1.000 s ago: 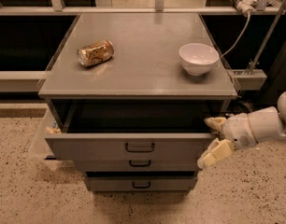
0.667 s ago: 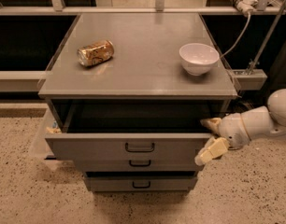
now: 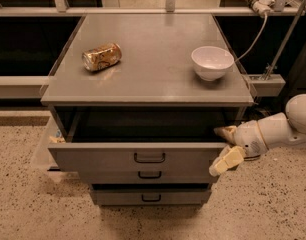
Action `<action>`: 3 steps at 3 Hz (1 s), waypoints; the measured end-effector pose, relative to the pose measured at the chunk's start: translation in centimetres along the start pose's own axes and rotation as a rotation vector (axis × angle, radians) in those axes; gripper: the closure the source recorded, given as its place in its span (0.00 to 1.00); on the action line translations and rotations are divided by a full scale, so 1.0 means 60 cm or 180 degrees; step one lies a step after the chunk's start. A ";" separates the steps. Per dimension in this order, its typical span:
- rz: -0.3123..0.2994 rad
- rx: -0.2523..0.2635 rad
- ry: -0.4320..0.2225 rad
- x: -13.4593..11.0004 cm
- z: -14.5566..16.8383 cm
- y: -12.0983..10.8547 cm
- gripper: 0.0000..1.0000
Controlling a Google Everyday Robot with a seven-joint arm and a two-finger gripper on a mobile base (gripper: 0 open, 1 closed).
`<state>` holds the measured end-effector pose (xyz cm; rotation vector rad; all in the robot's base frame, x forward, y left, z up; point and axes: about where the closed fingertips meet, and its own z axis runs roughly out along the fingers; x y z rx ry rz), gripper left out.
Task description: Open top drawer
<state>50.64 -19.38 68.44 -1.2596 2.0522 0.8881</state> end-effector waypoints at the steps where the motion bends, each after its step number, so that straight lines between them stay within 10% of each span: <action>1: 0.0024 -0.0017 0.0000 0.007 -0.002 0.019 0.00; 3: -0.0015 0.0325 0.0338 0.034 -0.041 0.159 0.00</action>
Offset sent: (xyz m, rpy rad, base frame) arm -0.1669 0.0043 0.0358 -0.2130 -0.0221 -0.0626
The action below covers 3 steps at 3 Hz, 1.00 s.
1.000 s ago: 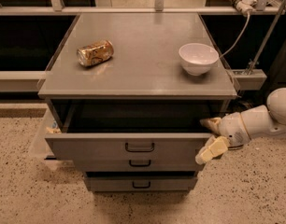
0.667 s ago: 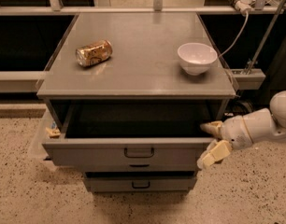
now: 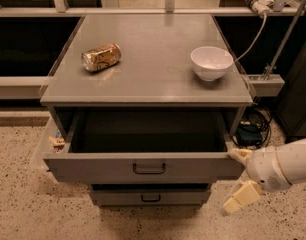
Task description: Open top drawer
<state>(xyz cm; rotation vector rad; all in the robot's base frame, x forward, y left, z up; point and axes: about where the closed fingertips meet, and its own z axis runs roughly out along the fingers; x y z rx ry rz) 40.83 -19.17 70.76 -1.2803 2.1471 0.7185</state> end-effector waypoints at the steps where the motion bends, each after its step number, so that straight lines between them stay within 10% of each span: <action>1: -0.0098 0.0272 0.0019 0.006 -0.037 0.035 0.00; 2: -0.0303 0.0627 -0.0098 -0.012 -0.079 0.023 0.00; 3: -0.0303 0.0627 -0.0098 -0.012 -0.079 0.023 0.00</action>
Offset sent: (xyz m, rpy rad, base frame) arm -0.0036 -0.0448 0.0757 -0.0875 -0.3631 -0.1329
